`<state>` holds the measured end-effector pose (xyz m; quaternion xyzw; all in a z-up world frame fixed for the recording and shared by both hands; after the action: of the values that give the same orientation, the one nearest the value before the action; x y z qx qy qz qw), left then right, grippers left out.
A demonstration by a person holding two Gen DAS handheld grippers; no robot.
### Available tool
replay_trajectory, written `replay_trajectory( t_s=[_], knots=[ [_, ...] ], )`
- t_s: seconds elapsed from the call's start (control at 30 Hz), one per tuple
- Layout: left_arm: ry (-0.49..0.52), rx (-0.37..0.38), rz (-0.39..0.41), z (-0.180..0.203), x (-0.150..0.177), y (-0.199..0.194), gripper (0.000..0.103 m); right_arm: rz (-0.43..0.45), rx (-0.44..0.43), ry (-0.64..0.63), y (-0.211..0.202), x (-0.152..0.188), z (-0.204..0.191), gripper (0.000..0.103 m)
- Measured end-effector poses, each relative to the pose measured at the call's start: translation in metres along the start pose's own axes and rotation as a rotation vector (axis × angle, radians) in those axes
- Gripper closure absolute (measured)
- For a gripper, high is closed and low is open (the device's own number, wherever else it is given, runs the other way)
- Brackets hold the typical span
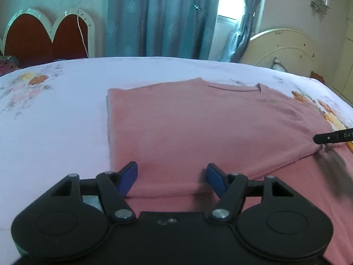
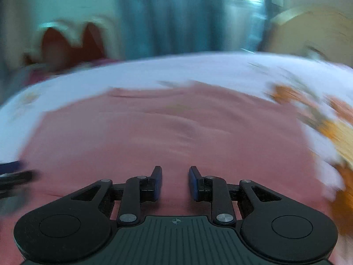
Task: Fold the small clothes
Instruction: 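Open both grippers and lift them off the folded sweatshirt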
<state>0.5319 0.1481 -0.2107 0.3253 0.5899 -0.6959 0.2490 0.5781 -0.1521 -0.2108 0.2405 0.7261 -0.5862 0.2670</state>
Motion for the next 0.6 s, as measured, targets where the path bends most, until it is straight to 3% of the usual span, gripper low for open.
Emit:
replay_trajectory(
  t_s=[0.07,0.17,0.23,0.37,0.6],
  knots=[
    [0.006,0.002,-0.003,0.000,0.001,-0.001,0.035,0.003,-0.016,0.028,-0.007,-0.003,0.005,0.078],
    [-0.005,-0.005,-0.008,0.001,0.002,0.000,0.035,0.076,0.013,-0.009,-0.015,-0.014,-0.003,0.078],
    [0.003,-0.015,-0.014,0.004,0.002,0.001,0.034,-0.033,0.057,-0.007,0.005,0.008,0.004,0.078],
    [0.027,-0.035,-0.036,0.010,0.005,-0.003,0.034,-0.023,0.042,0.020,0.006,0.003,0.008,0.078],
    [0.098,-0.089,-0.073,0.023,0.013,-0.018,0.023,0.046,0.037,0.092,-0.040,0.001,0.027,0.077]
  ],
)
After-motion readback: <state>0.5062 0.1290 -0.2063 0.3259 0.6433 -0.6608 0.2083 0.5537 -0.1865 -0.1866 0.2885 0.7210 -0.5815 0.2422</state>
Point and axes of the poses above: each gripper's, at about its wrist camera, not at the fingertips, and y roughly the way its jaws point, z to its right, x to its underside, the point moved 10 cm from there along y, roughly the way its jaws point, and after that the axes turned 1 degree about -x, right-handed, at the moved point
